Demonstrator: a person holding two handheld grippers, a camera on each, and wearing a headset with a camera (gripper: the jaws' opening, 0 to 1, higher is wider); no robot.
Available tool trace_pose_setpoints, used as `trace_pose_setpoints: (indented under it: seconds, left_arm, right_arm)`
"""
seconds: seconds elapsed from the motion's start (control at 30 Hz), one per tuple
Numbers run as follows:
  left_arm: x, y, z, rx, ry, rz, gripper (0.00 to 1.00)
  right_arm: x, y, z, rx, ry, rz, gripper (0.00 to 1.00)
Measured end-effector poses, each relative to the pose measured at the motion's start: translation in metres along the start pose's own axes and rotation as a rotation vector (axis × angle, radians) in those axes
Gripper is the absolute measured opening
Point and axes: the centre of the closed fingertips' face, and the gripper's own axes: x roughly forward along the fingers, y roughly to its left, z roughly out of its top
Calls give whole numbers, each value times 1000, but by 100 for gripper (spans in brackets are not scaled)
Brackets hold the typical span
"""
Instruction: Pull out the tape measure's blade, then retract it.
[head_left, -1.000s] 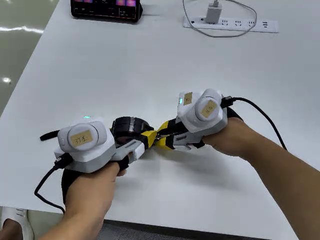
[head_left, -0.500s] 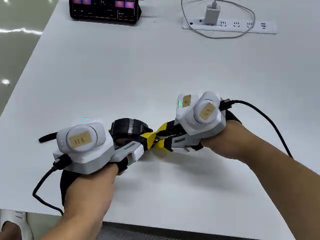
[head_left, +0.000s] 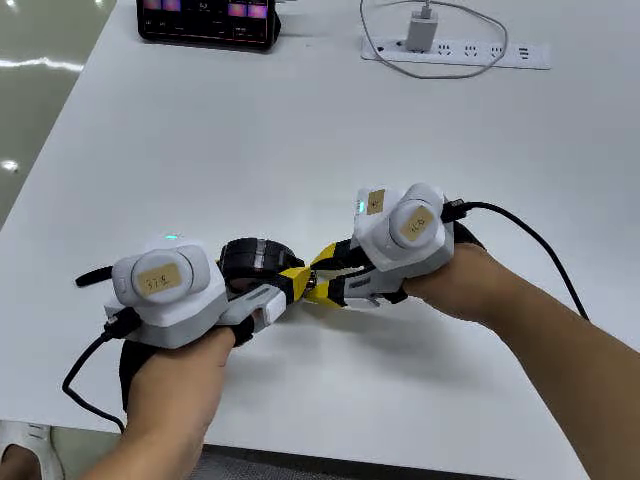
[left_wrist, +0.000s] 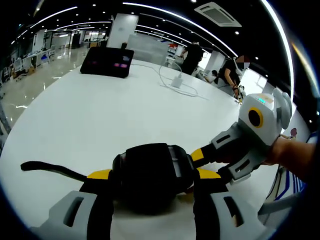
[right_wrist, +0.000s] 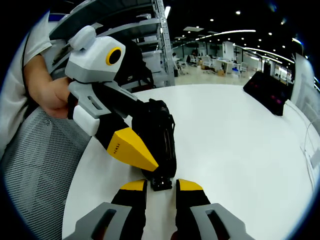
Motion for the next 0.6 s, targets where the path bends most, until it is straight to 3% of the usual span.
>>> trace_pose_setpoints:
  seconds: [0.3,0.6]
  left_arm:
    - [0,1,-5,15,29,6,60]
    - [-1,1,-5,25,28,-1,59]
  right_arm:
    - [-1,0,-3,23,3,-2,21]
    - [-1,0,-1,28,-3,-6,22]
